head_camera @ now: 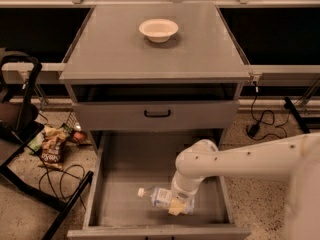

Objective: Pick blue plastic bottle from middle drawer and place on counter

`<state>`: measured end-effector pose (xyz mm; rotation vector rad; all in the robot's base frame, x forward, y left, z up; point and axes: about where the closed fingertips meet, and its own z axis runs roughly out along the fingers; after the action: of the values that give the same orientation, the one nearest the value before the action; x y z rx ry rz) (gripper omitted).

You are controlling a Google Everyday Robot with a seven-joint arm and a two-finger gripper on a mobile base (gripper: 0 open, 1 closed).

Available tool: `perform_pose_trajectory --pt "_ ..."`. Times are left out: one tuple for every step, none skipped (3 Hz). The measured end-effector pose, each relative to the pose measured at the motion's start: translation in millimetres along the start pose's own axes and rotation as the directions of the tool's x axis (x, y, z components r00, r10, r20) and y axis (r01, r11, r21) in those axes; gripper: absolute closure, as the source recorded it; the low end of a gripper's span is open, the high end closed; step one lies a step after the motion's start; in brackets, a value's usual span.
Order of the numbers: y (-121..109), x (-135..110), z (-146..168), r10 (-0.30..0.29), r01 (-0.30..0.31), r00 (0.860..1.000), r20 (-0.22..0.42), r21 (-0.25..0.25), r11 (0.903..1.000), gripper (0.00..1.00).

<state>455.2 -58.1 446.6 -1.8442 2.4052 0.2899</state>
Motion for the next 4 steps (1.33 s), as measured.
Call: perform_pose_trajectory --pt "17.8 -7.5 -92.0 -0.060 0.060 0.998 0.013 0.013 0.9981 1.00" --pt "2.0 -35.8 -221.3 -0.084 0.081 0.996 0.029 0.108 0.9909 1.00" --pt "-20.2 -53.4 -298.4 -0.054 0.048 0.998 0.038 0.143 0.9885 1.00" --pt "-63.7 -84.0 -373.4 0.018 -0.040 0.994 0.111 0.201 0.9787 1.00"
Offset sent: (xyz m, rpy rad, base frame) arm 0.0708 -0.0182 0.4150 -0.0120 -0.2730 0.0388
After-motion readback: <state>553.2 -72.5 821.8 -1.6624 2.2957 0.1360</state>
